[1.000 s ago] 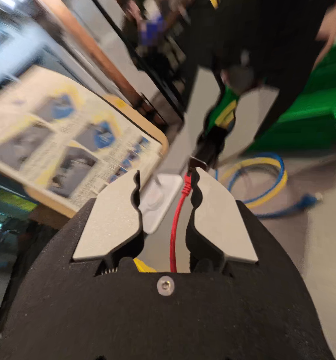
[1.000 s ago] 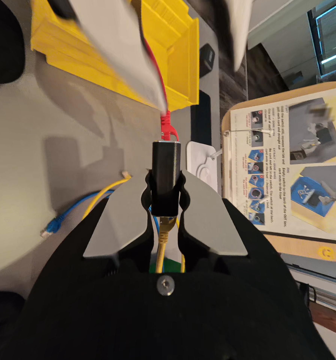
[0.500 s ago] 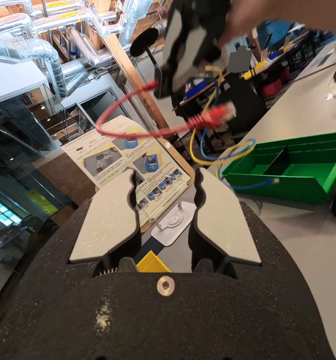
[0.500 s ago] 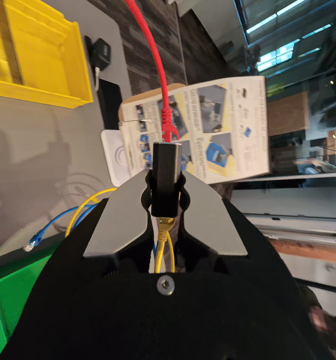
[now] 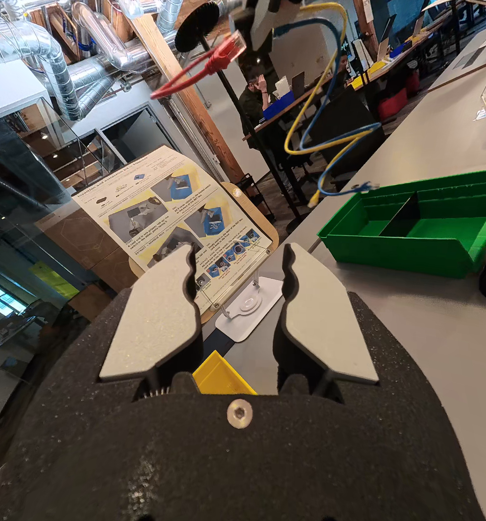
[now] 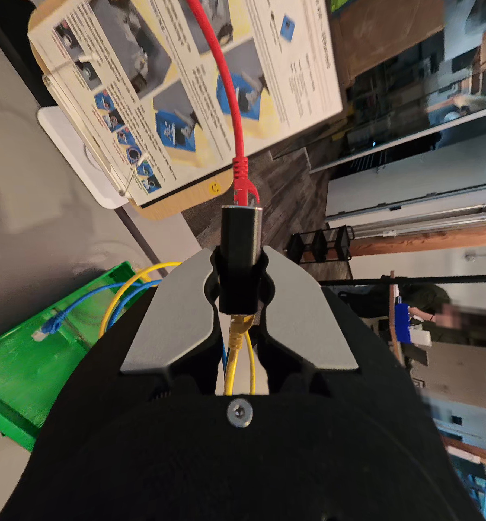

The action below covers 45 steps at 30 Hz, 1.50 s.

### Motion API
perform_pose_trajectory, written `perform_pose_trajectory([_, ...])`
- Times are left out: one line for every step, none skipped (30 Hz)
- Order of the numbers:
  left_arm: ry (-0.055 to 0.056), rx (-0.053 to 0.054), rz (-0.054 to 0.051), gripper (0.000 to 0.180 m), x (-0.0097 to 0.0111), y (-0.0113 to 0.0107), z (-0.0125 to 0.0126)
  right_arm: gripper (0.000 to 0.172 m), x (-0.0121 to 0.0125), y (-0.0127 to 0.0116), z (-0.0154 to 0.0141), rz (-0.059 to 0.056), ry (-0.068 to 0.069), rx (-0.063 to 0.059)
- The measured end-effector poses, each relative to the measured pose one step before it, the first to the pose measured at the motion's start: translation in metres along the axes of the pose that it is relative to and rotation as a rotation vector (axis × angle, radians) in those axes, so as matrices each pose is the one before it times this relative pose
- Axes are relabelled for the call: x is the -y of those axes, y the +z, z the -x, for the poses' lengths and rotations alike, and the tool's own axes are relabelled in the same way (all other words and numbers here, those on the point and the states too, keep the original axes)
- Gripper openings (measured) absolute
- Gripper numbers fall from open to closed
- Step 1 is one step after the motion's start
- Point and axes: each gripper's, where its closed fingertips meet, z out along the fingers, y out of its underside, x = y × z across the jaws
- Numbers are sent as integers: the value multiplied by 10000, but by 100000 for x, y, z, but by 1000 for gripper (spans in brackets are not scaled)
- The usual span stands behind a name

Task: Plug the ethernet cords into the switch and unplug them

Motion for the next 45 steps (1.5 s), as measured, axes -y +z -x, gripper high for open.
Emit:
perform_pose_trajectory([8,-10,26,58,-46,51,-33,26,-992,624,213,144,142,108])
perform_pose_trajectory([3,-12,26,58,-49,65,-37,26,-978,672,244,157,131,107])
perform_pose_trajectory([12,-28,23,58,-46,70,-67,26,-998,739,254,181,141,100])
perform_pose_trajectory([6,-26,38,58,-77,95,-73,26,-986,785,278,199,162,127])
perform_pose_trajectory([-1,-21,53,58,-98,94,-51,26,-988,793,227,213,132,94])
perform_pose_trajectory([15,-28,46,58,-93,98,-78,26,-929,805,158,209,113,37])
perform_pose_trajectory([21,-28,44,58,-84,95,-81,26,-870,804,140,199,121,34])
perform_pose_trajectory([18,-14,48,58,-80,93,-58,26,-787,760,57,195,141,1])
perform_pose_trajectory([27,-23,39,58,-71,95,-76,26,-657,677,-39,157,167,-11])
perform_pose_trajectory([31,-37,39,58,-67,90,-99,26,-475,560,-134,84,188,-28])
perform_pose_trajectory([28,-21,47,58,-88,112,-78,26,-314,423,-231,28,250,-20])
perform_pose_trajectory([27,-3,50,58,-95,123,-53,26,-208,300,-309,25,319,8])
perform_pose_trajectory([23,-25,57,58,-111,118,-90,26,-101,182,-453,7,290,-57])
perform_pose_trajectory([22,-40,68,58,-120,138,-97,26,-47,97,-488,25,286,-49])
perform_pose_trajectory([31,-19,79,58,-141,130,-69,26,12,71,-526,21,346,-58])
perform_pose_trajectory([50,8,76,58,-138,129,-33,26,53,75,-511,16,394,-47])
perform_pose_trajectory([65,20,55,58,-107,94,-13,26,70,118,-478,-6,347,-67])
perform_pose_trajectory([57,8,38,58,-71,79,-36,26,-22,160,-526,50,366,-134])
perform_pose_trajectory([34,-15,41,58,-59,50,-53,25,-64,235,-508,61,354,-156])
perform_pose_trajectory([27,-37,41,58,-57,36,-90,26,-97,297,-332,48,283,-68])
perform_pose_trajectory([37,-27,37,58,-42,30,-85,25,-179,329,-258,79,324,-29])
perform_pose_trajectory([41,8,38,58,-45,20,-32,25,-231,364,-220,102,342,-4])
perform_pose_trajectory([38,7,31,58,-42,8,-28,25,-181,358,-101,36,146,55])
perform_pose_trajectory([40,-20,19,58,-18,16,-56,25,-217,355,-6,24,-3,92])
perform_pose_trajectory([37,-26,14,58,-19,21,-71,25,-369,345,-131,90,88,-14])
perform_pose_trajectory([29,-23,8,58,-11,21,-56,25,-345,351,-225,30,142,-93])
perform_pose_trajectory([25,-39,5,58,-12,28,-73,25,-371,364,-162,2,92,-67])
perform_pose_trajectory([17,-34,9,57,-20,38,-69,25,-520,408,-133,78,148,-44])
perform_pose_trajectory([13,-22,24,57,-39,64,-52,25,-554,469,-102,61,125,-9])
perform_pose_trajectory([28,-33,29,57,-47,61,-85,25,-568,481,-200,32,116,-59])
perform_pose_trajectory([39,-37,22,57,-31,52,-110,25,-614,480,-322,37,164,-99])
perform_pose_trajectory([43,-46,20,57,-18,62,-145,25,-568,455,-333,-37,119,-80])
perform_pose_trajectory([46,-44,23,57,-6,63,-145,25,-538,410,-270,-111,58,-28])
perform_pose_trajectory([47,-22,30,57,-26,51,-119,25,-628,358,-416,-67,183,-102])
perform_pose_trajectory([43,-28,32,57,-15,58,-126,25,-578,307,-333,-142,98,-36])
perform_pose_trajectory([38,-39,30,57,-23,69,-128,25,-571,289,-205,-186,10,57])
perform_pose_trajectory([30,-32,26,57,-43,79,-106,25,-660,253,-118,-154,-4,104])
perform_pose_trajectory([17,-41,35,57,-53,90,-110,25,-597,210,187,-268,-162,275])
perform_pose_trajectory([7,-52,51,57,-86,116,-109,25,-717,191,278,-211,17,289])
perform_pose_trajectory([15,-45,59,57,-108,121,-109,25,-846,168,193,-65,319,251])
perform_pose_trajectory([21,-25,58,57,-106,122,-78,25,-598,147,617,-237,203,512])
perform_pose_trajectory([14,-20,40,56,-71,126,-91,25,-479,110,685,-315,280,549])
perform_pose_trajectory([7,-41,29,56,-40,136,-127,25,-441,104,604,-280,438,485])
perform_pose_trajectory([11,-51,29,56,-29,146,-163,25,-298,123,822,-309,435,598])
perform_pose_trajectory([26,-38,28,56,-15,143,-165,25,-215,168,853,-279,397,544])
